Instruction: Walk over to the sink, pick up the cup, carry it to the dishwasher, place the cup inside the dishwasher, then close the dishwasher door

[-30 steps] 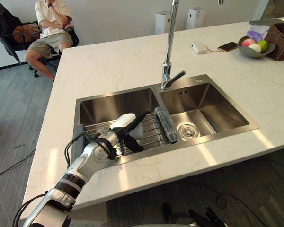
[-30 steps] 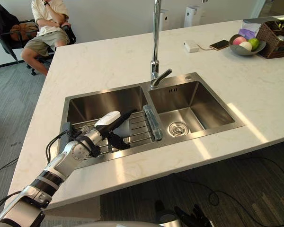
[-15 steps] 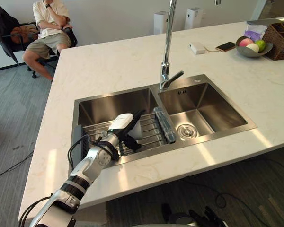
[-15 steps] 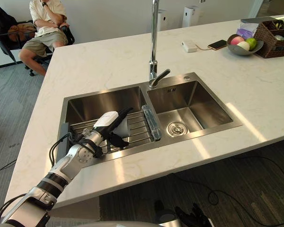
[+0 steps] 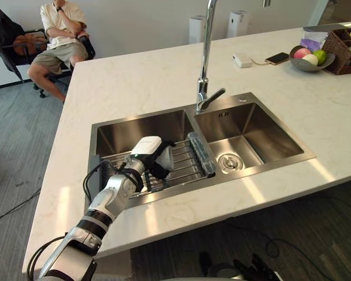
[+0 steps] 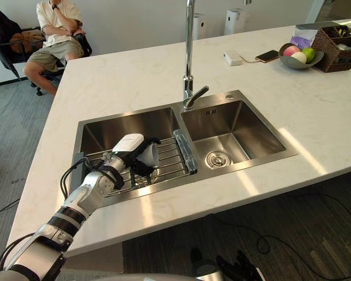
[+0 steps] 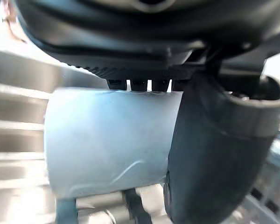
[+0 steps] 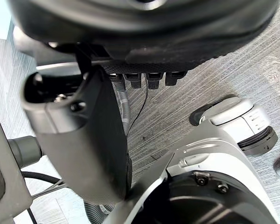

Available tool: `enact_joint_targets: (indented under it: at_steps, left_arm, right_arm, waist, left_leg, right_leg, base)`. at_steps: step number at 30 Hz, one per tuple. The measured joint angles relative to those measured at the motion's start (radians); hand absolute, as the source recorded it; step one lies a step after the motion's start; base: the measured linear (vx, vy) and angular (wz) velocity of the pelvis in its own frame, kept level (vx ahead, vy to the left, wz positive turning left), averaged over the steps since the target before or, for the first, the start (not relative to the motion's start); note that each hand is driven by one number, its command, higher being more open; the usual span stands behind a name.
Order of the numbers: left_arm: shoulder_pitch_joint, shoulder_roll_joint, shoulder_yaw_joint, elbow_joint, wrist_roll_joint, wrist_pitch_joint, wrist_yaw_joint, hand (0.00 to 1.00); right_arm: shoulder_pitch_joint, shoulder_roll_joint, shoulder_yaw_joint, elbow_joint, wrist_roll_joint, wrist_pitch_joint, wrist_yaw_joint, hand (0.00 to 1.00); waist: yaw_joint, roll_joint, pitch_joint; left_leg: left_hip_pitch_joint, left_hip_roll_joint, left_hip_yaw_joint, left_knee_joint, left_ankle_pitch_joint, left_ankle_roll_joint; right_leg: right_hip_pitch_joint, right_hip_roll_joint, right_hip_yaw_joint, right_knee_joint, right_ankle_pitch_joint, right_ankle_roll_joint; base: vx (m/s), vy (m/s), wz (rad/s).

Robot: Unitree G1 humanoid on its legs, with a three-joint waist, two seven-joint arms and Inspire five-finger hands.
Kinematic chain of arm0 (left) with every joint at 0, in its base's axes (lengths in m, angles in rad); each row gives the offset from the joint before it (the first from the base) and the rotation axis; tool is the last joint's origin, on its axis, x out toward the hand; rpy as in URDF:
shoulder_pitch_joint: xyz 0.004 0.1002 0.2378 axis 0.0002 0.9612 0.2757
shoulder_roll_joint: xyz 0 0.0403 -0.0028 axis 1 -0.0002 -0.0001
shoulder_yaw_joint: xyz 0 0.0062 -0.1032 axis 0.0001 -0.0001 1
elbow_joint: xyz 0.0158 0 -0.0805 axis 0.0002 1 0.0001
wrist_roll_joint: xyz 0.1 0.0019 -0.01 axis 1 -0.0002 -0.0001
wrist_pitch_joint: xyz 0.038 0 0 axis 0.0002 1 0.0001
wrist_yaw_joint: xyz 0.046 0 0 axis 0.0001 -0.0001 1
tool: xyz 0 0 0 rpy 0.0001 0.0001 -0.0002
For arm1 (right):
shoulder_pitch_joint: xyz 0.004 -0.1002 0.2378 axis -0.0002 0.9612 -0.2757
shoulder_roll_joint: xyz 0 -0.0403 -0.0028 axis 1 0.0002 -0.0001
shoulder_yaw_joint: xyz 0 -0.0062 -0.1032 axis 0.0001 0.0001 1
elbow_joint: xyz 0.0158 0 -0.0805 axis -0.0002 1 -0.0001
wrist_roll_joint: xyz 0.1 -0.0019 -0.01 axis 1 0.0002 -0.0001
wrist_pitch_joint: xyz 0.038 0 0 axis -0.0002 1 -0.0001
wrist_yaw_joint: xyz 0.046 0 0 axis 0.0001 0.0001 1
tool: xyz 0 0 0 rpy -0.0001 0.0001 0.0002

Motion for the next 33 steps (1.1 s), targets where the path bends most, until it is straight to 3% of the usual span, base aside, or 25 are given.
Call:
enact_joint_targets:
  at_steps: [8,14,20,26,33]
  left_arm:
    - [-0.008,0.000,0.012,0.017,0.032,-0.035,0.050,0.00]
    - [0.018,0.017,0.023,0.012,-0.049,-0.090,0.095,0.00]
    - [0.172,0.027,0.159,-0.216,-0.280,-0.108,0.127,0.00]
    - [0.286,-0.014,0.293,-0.316,-0.580,-0.110,0.134,0.00]
    - [0.412,-0.069,0.332,-0.391,-0.793,-0.110,0.133,0.00]
  right_arm:
    - [0.000,-0.002,0.003,-0.008,-0.006,0.005,-0.002,1.00]
    - [0.001,-0.007,0.012,-0.013,-0.007,0.003,-0.012,1.00]
    - [0.006,-0.007,0.010,-0.010,-0.005,-0.007,-0.020,1.00]
    - [0.014,-0.007,-0.005,0.001,-0.004,-0.009,-0.019,1.00]
    - [0.027,-0.002,-0.012,0.002,-0.001,-0.009,-0.018,1.00]
  waist:
    - [-0.002,0.005,0.001]
    - [0.001,0.009,0.003]
    - [0.029,0.009,0.003]
    - [0.070,0.007,0.003]
    - [0.098,-0.001,0.000]
  left_leg:
    - [-0.002,0.015,0.000,0.002,0.002,-0.008]
    - [-0.006,0.015,-0.003,0.004,0.003,-0.008]
    - [-0.015,0.014,-0.018,0.002,0.005,-0.006]
    - [-0.016,0.008,-0.043,0.005,0.008,0.000]
    - [-0.032,0.007,-0.067,0.010,0.009,0.002]
  right_leg:
    - [-0.004,0.014,-0.004,0.000,0.000,-0.008]
    - [-0.006,0.014,-0.006,0.000,0.001,-0.010]
    - [-0.009,0.010,-0.021,0.005,0.002,-0.010]
    - [0.006,-0.001,-0.044,0.001,0.001,-0.009]
    - [0.007,-0.008,-0.063,0.000,0.000,-0.008]
  base:
    - [0.00,0.000,0.00]
    - [0.00,0.000,0.01]
    - [0.00,0.000,0.07]
    - [-0.04,-0.002,0.13]
    - [-0.04,-0.013,0.09]
